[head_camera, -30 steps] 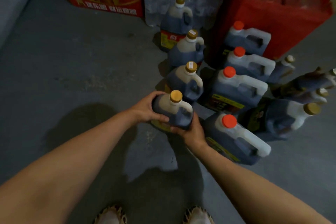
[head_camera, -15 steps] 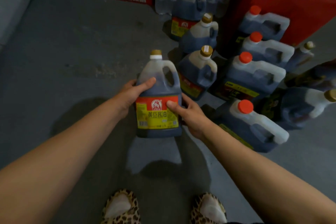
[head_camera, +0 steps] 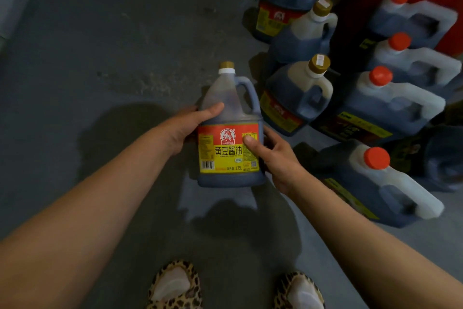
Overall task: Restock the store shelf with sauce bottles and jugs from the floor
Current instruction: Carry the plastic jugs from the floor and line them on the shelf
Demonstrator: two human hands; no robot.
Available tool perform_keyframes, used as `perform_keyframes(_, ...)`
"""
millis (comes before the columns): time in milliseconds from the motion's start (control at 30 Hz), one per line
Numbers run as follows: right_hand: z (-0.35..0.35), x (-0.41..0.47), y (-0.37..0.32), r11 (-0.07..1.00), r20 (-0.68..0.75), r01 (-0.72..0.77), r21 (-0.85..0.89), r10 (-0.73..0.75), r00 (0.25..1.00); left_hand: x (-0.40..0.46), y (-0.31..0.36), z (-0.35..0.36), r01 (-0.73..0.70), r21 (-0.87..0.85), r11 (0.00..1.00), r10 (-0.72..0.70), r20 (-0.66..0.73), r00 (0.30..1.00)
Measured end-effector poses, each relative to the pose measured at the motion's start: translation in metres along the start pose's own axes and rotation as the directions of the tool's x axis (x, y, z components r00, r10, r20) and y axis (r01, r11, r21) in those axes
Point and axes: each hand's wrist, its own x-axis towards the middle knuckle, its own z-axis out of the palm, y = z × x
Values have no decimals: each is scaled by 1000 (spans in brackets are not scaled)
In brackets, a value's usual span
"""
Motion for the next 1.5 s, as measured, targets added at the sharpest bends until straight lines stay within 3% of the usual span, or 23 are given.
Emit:
perform_keyframes(267, 6, 21, -2, 996, 4, -78, 45, 78, 997, 24, -7, -5, 29, -65, 997, -31, -19, 999)
perform_keyframes(433, 10, 22, -1, 994, -28, -106, 12, 106, 994, 20, -18, 3, 111, -215, 970, -134, -99, 986)
perform_keyframes(767, 27, -73, -68, 983, -40, -182, -26, 181, 983, -90, 24, 11, 165, -239, 957, -207, -159, 965)
perform_keyframes(1000, 51, -161, -172, 987, -19, -160, 0, 160, 987, -203, 112, 8, 158, -276, 948, -215, -190, 958)
perform_keyframes(1233, 83, -262, -325, 995, 45, -64, -70, 68, 997, -334, 256, -9, 164, -248, 955, -209, -169, 963)
perform_keyframes(1500, 145, -366, -524, 987, 200, 115, -114, -91, 976, -492, 434, -43, 4, -257, 966, -83, -296, 952)
